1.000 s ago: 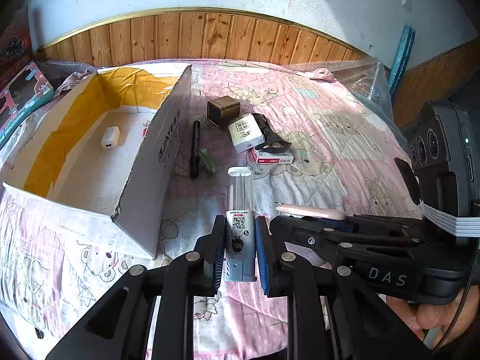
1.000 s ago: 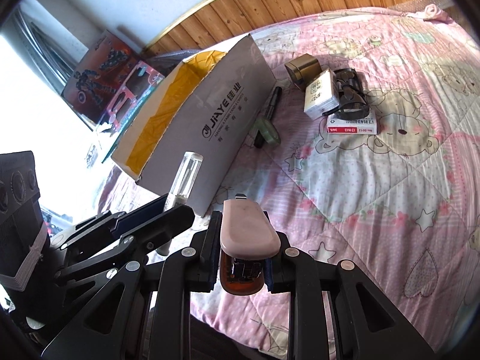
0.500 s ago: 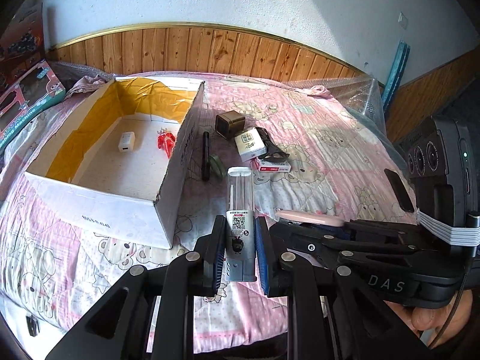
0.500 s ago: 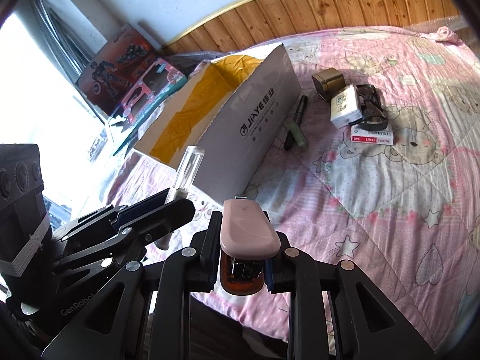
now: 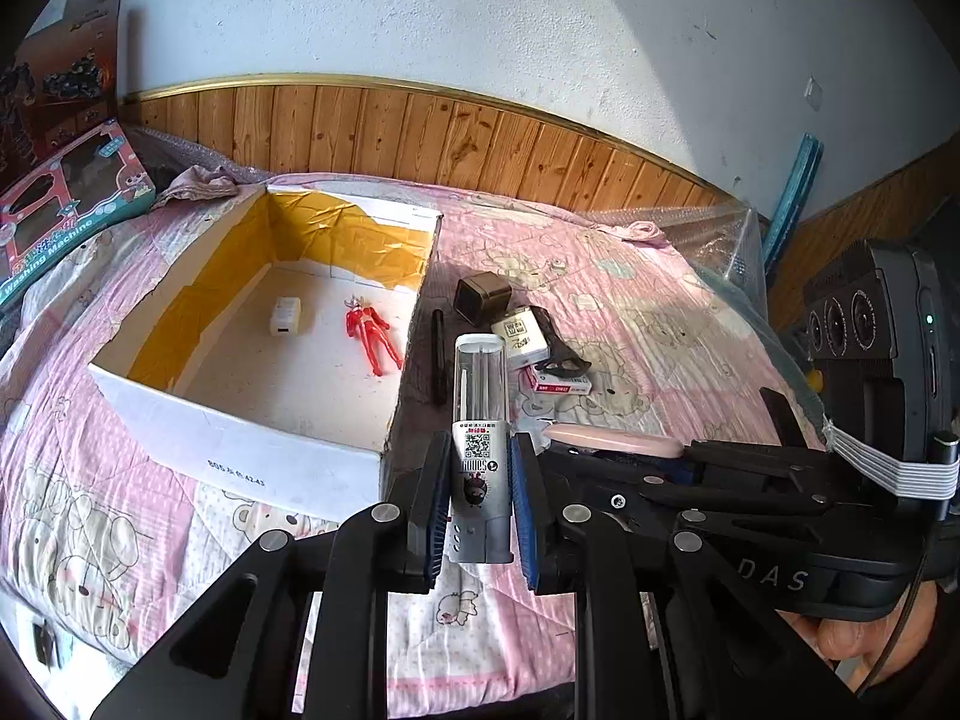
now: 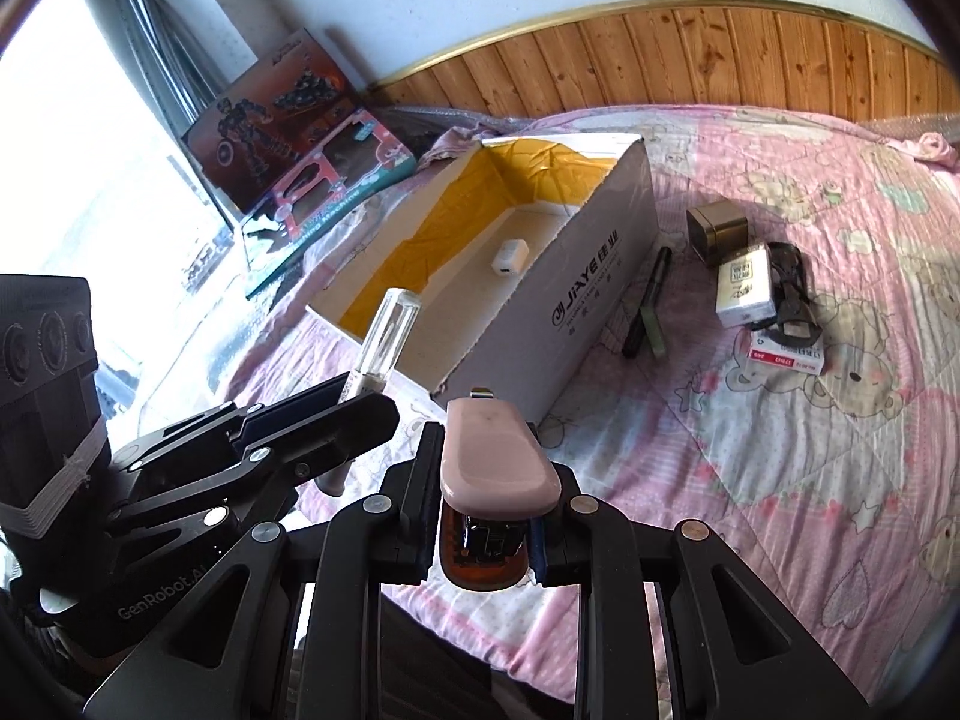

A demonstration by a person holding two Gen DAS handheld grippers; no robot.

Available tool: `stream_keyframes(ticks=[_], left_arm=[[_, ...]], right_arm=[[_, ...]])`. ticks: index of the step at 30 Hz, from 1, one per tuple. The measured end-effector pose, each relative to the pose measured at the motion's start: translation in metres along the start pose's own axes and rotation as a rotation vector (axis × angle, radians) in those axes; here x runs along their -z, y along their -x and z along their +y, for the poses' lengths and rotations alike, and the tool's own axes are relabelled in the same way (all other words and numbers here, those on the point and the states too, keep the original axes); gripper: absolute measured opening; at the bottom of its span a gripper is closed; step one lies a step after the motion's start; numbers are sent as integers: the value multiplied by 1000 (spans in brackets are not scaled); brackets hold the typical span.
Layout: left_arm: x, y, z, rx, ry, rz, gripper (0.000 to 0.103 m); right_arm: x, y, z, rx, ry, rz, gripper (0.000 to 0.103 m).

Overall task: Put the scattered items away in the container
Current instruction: 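Carry the pink stapler and glue stick over the box with both tools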

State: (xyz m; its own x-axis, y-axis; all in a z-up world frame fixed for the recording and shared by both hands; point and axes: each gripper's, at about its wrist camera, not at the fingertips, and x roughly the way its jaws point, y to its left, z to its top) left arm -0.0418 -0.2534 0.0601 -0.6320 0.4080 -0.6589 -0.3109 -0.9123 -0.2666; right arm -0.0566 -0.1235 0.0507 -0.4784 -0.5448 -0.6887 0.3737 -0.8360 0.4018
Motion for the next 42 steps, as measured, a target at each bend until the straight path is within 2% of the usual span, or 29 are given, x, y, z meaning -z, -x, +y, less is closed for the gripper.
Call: stream_keyframes(ticks=[11, 22, 33, 42], left_arm=[[-22, 16, 29, -17, 24, -56, 20], [-45, 18, 53, -49, 19, -60, 20], [-62, 3, 74, -71, 24, 1, 20], [-76, -19, 96, -81, 50, 87, 20]], right_arm=[[-32, -10, 26, -10, 79, 10, 24], [-64, -25, 44, -32, 141, 33, 24], [-98, -45, 57, -39, 208, 70, 24], [-121, -80, 51, -45, 216, 166, 24]])
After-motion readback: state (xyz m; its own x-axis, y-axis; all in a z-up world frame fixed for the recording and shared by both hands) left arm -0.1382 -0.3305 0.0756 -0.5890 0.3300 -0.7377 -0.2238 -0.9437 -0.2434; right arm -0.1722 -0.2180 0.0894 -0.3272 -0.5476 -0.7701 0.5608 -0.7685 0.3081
